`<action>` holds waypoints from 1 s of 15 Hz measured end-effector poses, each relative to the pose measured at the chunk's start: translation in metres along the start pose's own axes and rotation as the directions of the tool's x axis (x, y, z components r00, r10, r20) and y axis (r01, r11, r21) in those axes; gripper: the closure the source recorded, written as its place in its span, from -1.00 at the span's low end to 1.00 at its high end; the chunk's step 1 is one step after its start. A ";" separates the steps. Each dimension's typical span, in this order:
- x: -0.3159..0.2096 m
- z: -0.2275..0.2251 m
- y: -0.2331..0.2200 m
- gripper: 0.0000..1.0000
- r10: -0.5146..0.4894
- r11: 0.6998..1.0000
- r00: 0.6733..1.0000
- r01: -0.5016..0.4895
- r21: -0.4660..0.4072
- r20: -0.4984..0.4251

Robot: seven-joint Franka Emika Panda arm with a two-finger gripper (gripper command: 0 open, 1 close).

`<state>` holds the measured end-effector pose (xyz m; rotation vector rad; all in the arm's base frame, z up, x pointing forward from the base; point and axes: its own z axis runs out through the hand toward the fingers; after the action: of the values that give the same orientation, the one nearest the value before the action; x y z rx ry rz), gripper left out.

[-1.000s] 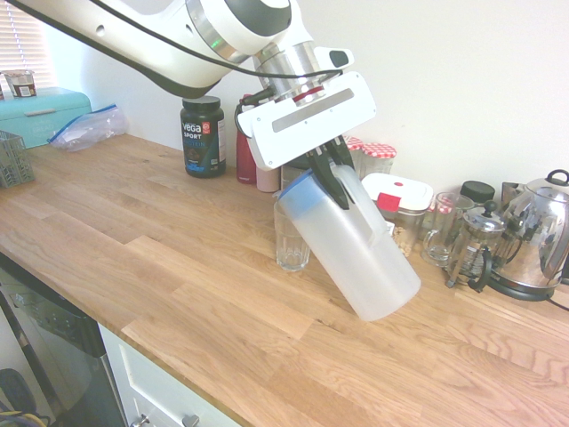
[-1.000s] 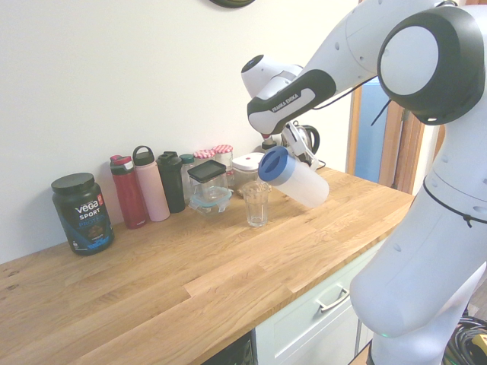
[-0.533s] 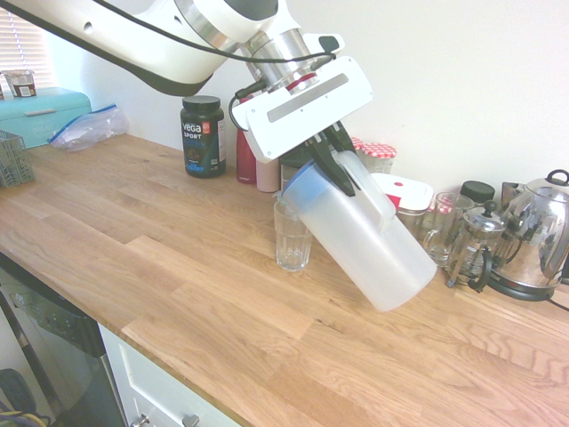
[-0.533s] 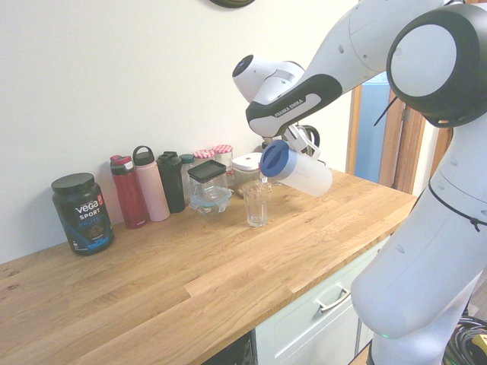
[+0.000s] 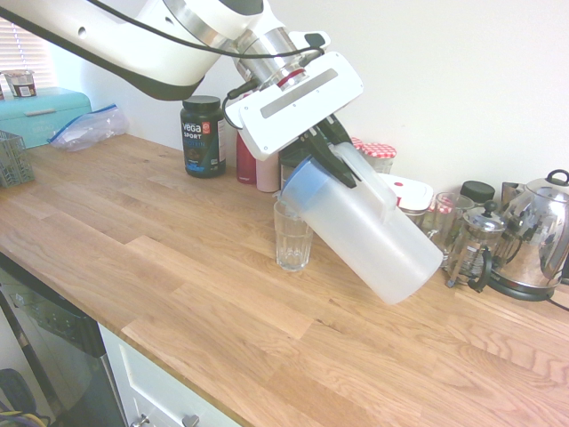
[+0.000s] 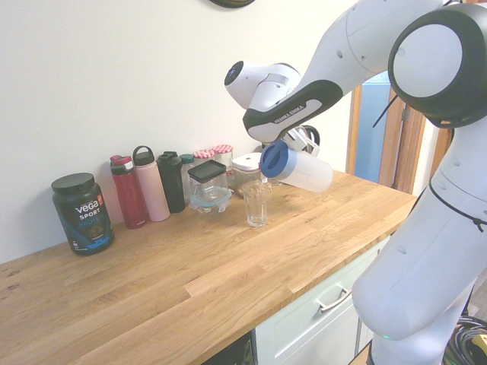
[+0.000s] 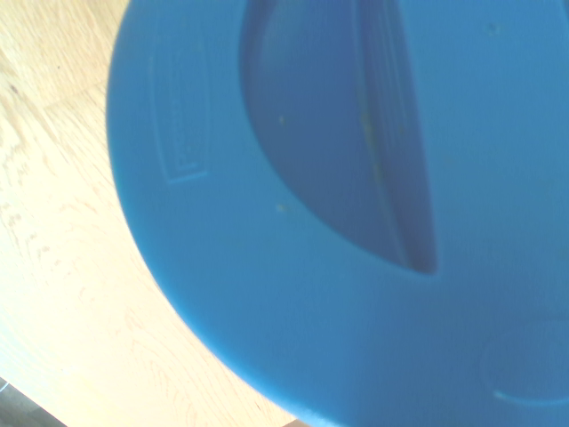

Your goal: Pour me some water

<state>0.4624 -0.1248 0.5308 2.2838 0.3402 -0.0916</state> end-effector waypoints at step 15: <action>-0.101 -0.065 0.119 1.00 0.316 0.858 0.932 -0.201 0.473 -0.177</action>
<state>0.3953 -0.1742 0.6784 2.7898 0.1382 0.2916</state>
